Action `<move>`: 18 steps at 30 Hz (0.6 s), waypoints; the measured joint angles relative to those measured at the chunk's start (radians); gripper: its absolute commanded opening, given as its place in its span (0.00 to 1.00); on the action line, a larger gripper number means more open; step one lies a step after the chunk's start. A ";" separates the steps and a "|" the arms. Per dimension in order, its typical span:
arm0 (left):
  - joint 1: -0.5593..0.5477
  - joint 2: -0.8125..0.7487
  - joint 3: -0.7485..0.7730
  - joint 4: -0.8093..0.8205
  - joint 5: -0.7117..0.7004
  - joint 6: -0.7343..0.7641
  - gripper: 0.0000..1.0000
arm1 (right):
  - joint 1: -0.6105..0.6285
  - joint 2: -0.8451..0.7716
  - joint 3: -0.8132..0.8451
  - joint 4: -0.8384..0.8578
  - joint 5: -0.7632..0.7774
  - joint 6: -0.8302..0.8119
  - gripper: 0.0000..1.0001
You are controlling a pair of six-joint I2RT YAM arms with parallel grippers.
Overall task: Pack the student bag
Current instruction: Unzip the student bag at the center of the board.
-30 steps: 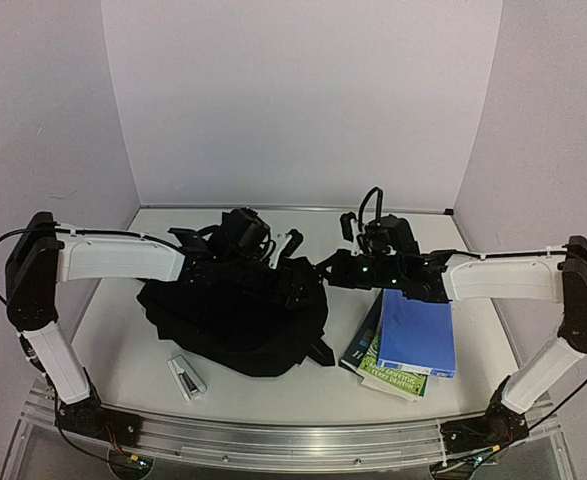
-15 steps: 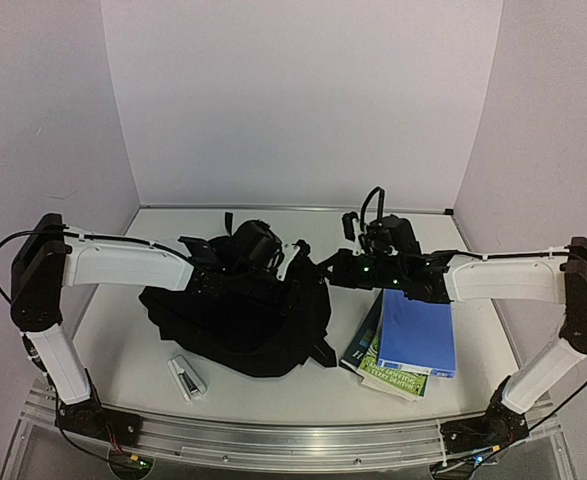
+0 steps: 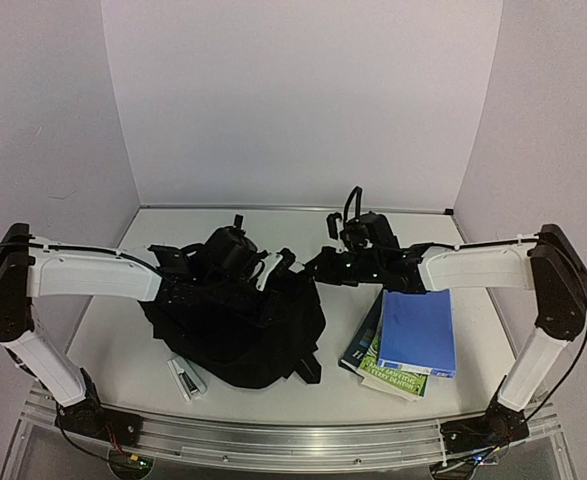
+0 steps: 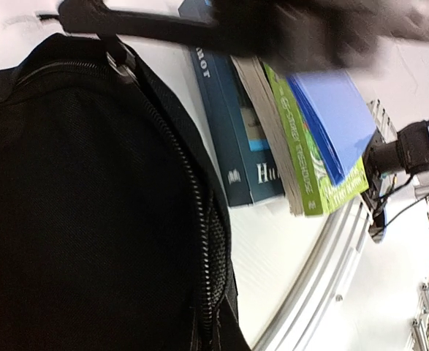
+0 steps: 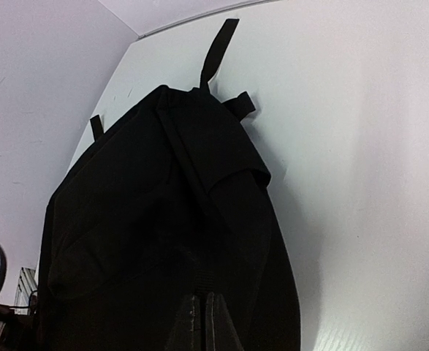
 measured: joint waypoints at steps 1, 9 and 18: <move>-0.002 -0.016 -0.009 -0.012 0.001 0.001 0.00 | -0.006 0.020 0.016 0.002 -0.002 -0.002 0.00; -0.021 -0.095 -0.052 -0.070 -0.004 0.001 0.00 | -0.046 0.108 0.065 0.002 -0.050 -0.001 0.00; -0.052 -0.129 -0.075 -0.123 -0.015 0.016 0.00 | -0.056 0.289 0.208 0.002 -0.152 -0.030 0.00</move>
